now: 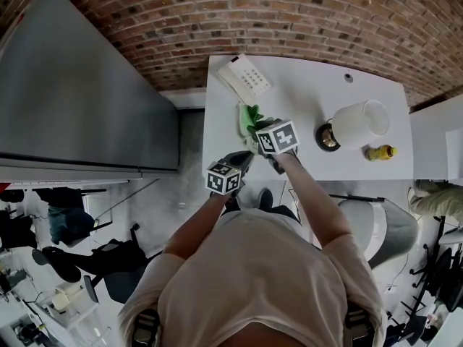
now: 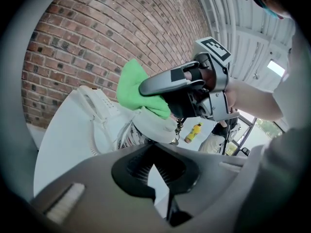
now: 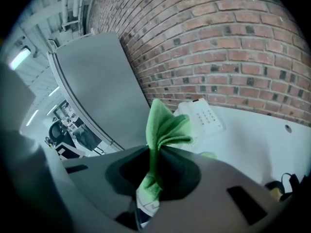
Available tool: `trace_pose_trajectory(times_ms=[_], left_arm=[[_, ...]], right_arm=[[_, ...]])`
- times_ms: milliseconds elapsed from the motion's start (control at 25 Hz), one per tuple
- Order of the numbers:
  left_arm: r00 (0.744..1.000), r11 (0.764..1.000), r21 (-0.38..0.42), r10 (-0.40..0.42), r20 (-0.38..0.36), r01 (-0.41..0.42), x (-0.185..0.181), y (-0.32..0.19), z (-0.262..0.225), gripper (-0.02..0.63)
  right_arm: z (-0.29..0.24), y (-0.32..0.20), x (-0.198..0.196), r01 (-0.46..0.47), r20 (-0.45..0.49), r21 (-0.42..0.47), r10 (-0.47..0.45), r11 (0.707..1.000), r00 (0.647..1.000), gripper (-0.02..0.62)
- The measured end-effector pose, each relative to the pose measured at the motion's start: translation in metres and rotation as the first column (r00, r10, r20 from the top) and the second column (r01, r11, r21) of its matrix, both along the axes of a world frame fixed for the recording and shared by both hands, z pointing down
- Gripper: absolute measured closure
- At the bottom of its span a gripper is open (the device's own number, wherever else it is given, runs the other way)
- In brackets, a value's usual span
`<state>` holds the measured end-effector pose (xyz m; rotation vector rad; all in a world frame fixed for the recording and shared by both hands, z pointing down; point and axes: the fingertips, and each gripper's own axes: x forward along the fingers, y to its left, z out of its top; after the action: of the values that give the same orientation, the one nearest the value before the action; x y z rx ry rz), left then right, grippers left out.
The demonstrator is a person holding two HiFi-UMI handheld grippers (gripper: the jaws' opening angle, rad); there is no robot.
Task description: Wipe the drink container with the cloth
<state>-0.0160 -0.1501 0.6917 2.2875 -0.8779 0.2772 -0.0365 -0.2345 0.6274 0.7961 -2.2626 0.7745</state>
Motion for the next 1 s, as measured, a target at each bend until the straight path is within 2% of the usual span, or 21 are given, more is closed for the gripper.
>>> trace_pose_trajectory(times_ms=[480,1000], left_arm=[[1.0,1.0,0.005,0.017,0.005,-0.017,0.0,0.0,0.001,0.597],[1.0,1.0,0.002,-0.001,-0.009,0.001,0.003,0.001,0.001,0.597]], right_arm=[[0.002,0.029,-0.021,0.062,0.076,-0.067,-0.057,0.996,0.995,0.56],[0.004,0.06,-0.02,0.061,0.12,-0.109,-0.048,0.992,0.992,0.56]])
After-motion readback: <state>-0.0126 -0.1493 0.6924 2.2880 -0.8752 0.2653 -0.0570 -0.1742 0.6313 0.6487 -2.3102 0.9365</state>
